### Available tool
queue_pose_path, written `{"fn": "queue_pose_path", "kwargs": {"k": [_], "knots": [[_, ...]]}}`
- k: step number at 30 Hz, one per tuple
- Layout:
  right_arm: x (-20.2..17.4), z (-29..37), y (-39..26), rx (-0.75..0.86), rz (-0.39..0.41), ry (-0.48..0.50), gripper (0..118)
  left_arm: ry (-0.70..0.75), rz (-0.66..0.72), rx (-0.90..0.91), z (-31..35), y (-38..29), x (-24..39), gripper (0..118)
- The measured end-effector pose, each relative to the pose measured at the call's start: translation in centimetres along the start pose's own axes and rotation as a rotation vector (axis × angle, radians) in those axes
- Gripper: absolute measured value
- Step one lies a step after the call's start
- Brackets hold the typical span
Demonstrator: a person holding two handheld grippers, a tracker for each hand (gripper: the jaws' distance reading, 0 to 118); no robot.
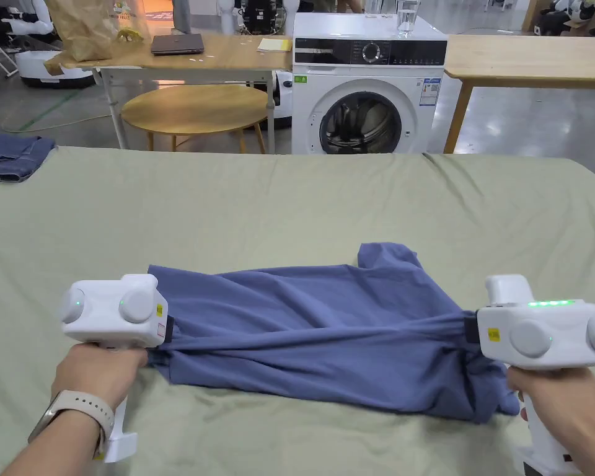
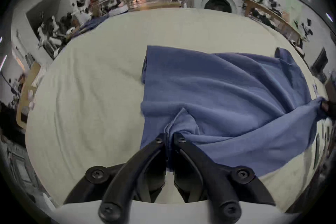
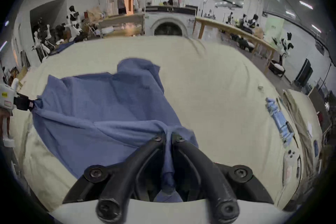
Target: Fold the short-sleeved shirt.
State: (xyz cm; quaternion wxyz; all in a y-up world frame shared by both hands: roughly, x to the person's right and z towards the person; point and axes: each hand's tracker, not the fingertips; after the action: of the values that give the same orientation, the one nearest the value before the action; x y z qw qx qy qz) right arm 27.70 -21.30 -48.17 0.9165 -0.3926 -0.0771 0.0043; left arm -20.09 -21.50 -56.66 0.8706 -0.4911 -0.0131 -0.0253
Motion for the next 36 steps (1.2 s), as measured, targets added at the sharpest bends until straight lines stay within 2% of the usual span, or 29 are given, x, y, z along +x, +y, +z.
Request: {"fn": "queue_pose_path", "kwargs": {"k": [1,2,3,4,8,11,12,13,14,15,17,19,20,24,26,27,28,33,35,36], "knots": [[0.1,0.1,-0.2,0.008,0.002,0.001,28,-0.016,0.006,0.003,0.3,0.0,0.0,38],[0.4,1.0,-0.5,0.027,0.003,0.011,64,-0.037,0.025,0.036,1.0,-0.1,-0.2,76],[0.6,1.8,-0.6,0.047,-0.010,0.031,99,-0.096,0.050,0.082,2.1,-0.4,-0.6,102],[0.8,3.0,-1.0,0.061,-0.031,0.075,111,-0.134,0.063,0.134,3.9,-1.3,-1.1,109],[-0.1,9.2,-4.3,0.200,0.003,0.091,109,-0.115,0.054,0.325,10.4,-6.8,-2.3,109],[-1.5,12.4,-8.7,0.241,-0.016,0.151,106,-0.046,0.055,0.329,12.2,-12.9,-2.8,108],[-2.0,13.2,-10.2,0.258,-0.030,0.150,93,-0.045,0.058,0.324,11.7,-14.5,-3.3,94],[-2.6,13.4,-11.6,0.260,-0.028,0.122,50,-0.011,0.057,0.279,11.0,-15.9,-3.3,30],[-3.0,13.4,-12.4,0.265,-0.027,0.094,4,0.013,0.061,0.205,10.8,-16.8,-3.3,0],[-2.8,13.6,-13.1,0.268,-0.025,0.105,0,-0.008,0.052,0.244,10.5,-17.0,-3.7,0],[-2.4,13.5,-13.6,0.237,-0.072,0.148,0,-0.053,0.089,0.182,6.1,-16.3,-5.6,0],[-3.0,13.4,-13.9,0.236,-0.059,0.138,0,-0.038,0.076,0.188,4.2,-14.8,-6.3,0],[-2.9,13.2,-13.8,0.231,-0.050,0.128,0,-0.030,0.067,0.206,6.4,-15.3,-4.5,0],[-2.8,12.8,-13.8,0.215,-0.042,0.117,0,-0.019,0.077,0.217,2.7,-11.8,-5.2,1],[-2.6,12.6,-13.7,0.211,-0.032,0.101,0,0.006,0.067,0.213,0.8,-9.3,-5.5,74],[-2.3,12.4,-13.5,0.208,-0.036,0.097,0,0.021,0.055,0.194,-0.3,-8.1,-5.5,103],[-2.0,12.2,-13.3,0.204,-0.040,0.090,0,0.051,0.027,0.218,0.2,-7.3,-4.3,109],[-1.2,11.8,-12.6,0.195,-0.050,0.059,0,0.103,-0.052,0.135,-3.1,-3.9,-2.5,107],[-0.8,11.4,-12.5,0.191,-0.048,0.045,0,0.124,-0.078,0.111,-4.0,-3.1,-1.8,99],[-0.7,11.0,-12.3,0.185,-0.046,0.039,0,0.112,-0.081,0.105,-4.6,-2.7,-1.9,89]]}}
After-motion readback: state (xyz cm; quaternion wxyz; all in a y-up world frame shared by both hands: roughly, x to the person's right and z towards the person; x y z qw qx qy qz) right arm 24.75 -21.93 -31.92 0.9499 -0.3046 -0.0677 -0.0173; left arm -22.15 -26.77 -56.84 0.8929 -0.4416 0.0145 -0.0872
